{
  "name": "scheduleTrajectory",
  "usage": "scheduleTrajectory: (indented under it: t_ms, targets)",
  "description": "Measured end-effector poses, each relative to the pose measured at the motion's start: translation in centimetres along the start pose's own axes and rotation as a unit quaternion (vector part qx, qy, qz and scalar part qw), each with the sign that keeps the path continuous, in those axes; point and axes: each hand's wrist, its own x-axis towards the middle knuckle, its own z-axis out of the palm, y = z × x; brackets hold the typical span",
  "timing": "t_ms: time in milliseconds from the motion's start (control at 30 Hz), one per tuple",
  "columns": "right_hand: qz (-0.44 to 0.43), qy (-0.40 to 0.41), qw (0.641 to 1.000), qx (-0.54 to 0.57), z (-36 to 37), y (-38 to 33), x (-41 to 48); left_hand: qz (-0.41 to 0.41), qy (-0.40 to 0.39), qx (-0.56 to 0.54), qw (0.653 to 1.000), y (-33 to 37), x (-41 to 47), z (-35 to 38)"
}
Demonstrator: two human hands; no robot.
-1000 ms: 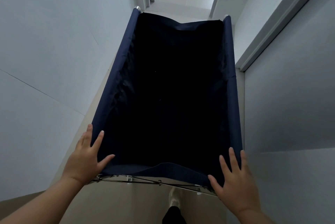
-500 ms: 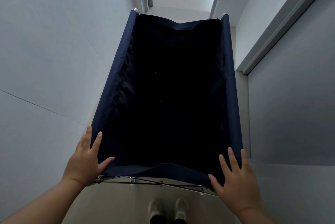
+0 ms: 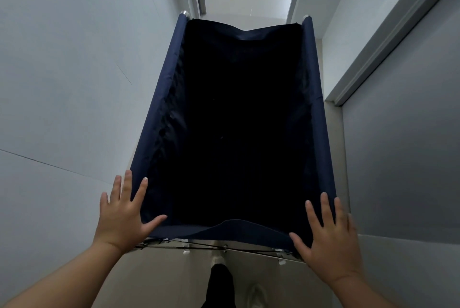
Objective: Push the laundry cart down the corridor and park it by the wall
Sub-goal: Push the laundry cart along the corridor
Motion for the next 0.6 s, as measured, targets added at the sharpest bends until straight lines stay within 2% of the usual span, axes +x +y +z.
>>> scheduleTrajectory:
  t_ms: [600]
  targets:
    - [0.032,-0.008,0.999,-0.009,-3.2,-2.9,9.3,0.013,-0.007,-0.012,1.0,-2.7,10.0,-2.8]
